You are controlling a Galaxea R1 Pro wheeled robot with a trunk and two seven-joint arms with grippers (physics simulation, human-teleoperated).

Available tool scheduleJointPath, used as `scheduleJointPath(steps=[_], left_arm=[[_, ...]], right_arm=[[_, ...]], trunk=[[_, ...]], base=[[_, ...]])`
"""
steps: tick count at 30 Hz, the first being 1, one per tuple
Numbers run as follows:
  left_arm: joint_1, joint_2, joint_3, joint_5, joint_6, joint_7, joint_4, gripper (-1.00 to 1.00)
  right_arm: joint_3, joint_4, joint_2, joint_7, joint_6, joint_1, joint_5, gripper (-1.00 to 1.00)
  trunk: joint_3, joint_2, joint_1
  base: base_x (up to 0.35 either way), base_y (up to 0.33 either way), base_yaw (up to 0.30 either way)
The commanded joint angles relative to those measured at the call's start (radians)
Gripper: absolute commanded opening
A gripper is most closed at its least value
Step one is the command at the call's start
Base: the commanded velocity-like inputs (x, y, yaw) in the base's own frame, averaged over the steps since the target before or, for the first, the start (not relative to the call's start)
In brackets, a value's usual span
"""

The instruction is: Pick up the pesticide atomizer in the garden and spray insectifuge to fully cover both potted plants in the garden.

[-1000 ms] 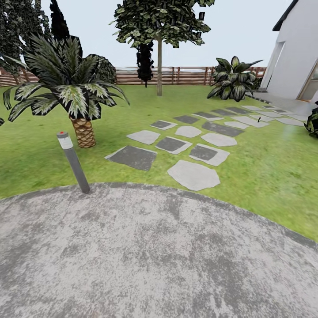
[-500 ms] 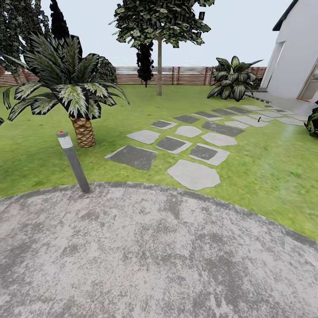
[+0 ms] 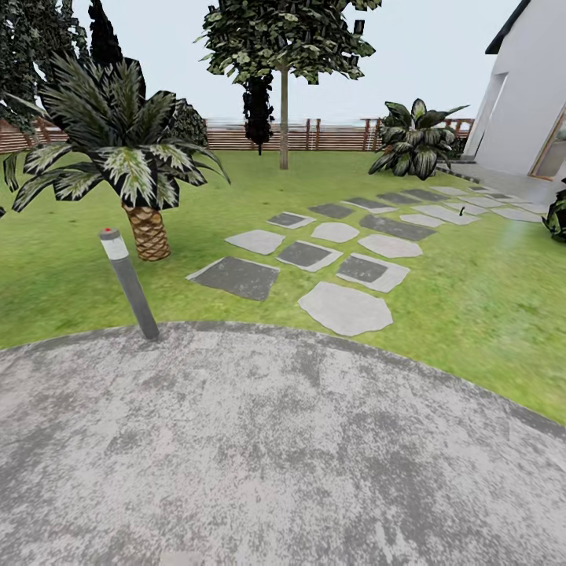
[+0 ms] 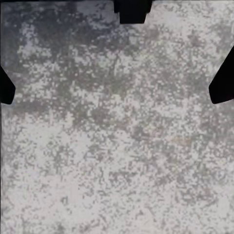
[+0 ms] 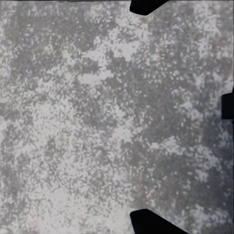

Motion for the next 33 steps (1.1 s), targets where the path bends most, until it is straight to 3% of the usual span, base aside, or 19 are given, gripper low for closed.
scheduleJointPath(steps=[1,7,33], left_arm=[[0.0,0.0,0.001,0.0,-0.003,-0.001,-0.01,1.0],[0.004,0.0,0.005,0.0,-0.003,-0.002,-0.048,1.0],[0.005,0.0,0.005,0.0,-0.003,-0.003,-0.057,1.0]], right_arm=[[0.0,-0.012,0.0,0.0,-0.002,0.0,-0.001,1.0],[0.002,-0.054,0.002,0.001,0.002,0.0,0.002,1.0],[0.001,-0.068,0.002,0.005,0.0,0.0,0.007,1.0]], trunk=[[-0.004,-0.008,0.004],[-0.023,-0.05,0.027],[-0.104,-0.232,0.127]], base=[[0.0,0.0,0.0],[0.0,0.0,0.0],[0.0,0.0,0.0]])
